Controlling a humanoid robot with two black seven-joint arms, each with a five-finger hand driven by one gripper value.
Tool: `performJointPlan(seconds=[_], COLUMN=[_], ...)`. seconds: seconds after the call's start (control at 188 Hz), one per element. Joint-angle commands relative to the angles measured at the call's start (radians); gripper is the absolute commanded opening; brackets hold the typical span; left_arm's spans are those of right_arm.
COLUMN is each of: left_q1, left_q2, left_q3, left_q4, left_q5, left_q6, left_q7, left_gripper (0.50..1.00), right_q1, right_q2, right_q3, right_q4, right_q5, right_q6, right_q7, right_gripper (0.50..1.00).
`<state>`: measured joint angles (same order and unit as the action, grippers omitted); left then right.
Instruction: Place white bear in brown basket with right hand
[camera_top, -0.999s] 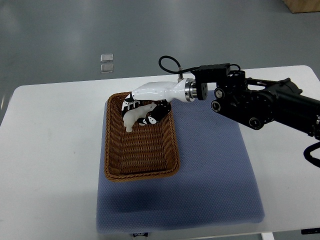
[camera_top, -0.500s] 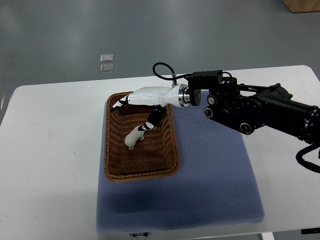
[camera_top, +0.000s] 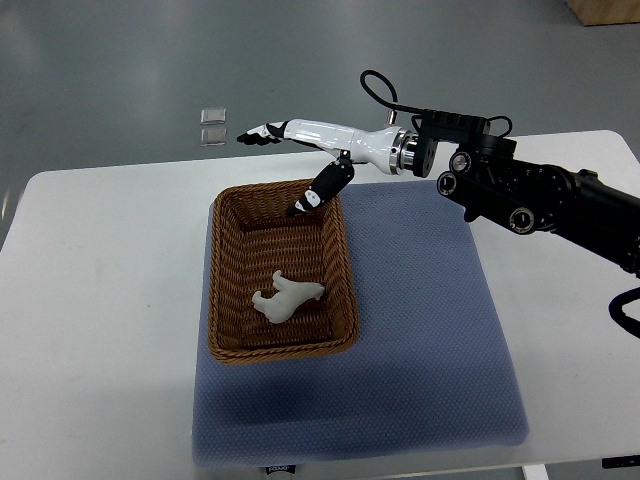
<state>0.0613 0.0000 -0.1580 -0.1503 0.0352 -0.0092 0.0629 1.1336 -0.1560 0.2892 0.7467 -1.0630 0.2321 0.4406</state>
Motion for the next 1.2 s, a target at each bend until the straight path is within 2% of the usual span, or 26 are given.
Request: performJointPlan(seconds=[0.0, 0.197, 0.415, 0.579, 0.728, 1.036, 1.196], left_q1=[0.000, 0.000, 0.000, 0.000, 0.000, 0.000, 0.000], left_q2=[0.000, 0.000, 0.000, 0.000, 0.000, 0.000, 0.000], left_q3=[0.000, 0.000, 0.000, 0.000, 0.000, 0.000, 0.000], left_q4=[0.000, 0.000, 0.000, 0.000, 0.000, 0.000, 0.000], left_q5=[0.000, 0.000, 0.000, 0.000, 0.000, 0.000, 0.000], left_q6=[0.000, 0.000, 0.000, 0.000, 0.000, 0.000, 0.000], left_q7=[0.000, 0.000, 0.000, 0.000, 0.000, 0.000, 0.000], left_gripper=[1.000, 1.000, 1.000, 1.000, 1.000, 1.000, 1.000], right_q1=[-0.012, -0.067, -0.135, -0.166, -0.184, -0.198, -0.199], right_q2=[-0.023, -0.066, -0.097, -0.111, -0.106, -0.096, -0.096], right_q3=[0.001, 0.001, 0.002, 0.001, 0.001, 0.001, 0.001], right_q4=[-0.012, -0.021, -0.035, -0.052, -0.105, -0.133, -0.135], right_q5=[0.237, 0.589, 0.805, 1.014, 1.210, 1.319, 1.321], right_q6=[0.029, 0.049, 0.050, 0.085, 0.102, 0.093, 0.096], right_q7=[-0.068, -0.166, -0.172, -0.178, -0.269, -0.327, -0.330], right_gripper=[0.913, 0.915, 0.915, 0.915, 0.917, 0.917, 0.919])
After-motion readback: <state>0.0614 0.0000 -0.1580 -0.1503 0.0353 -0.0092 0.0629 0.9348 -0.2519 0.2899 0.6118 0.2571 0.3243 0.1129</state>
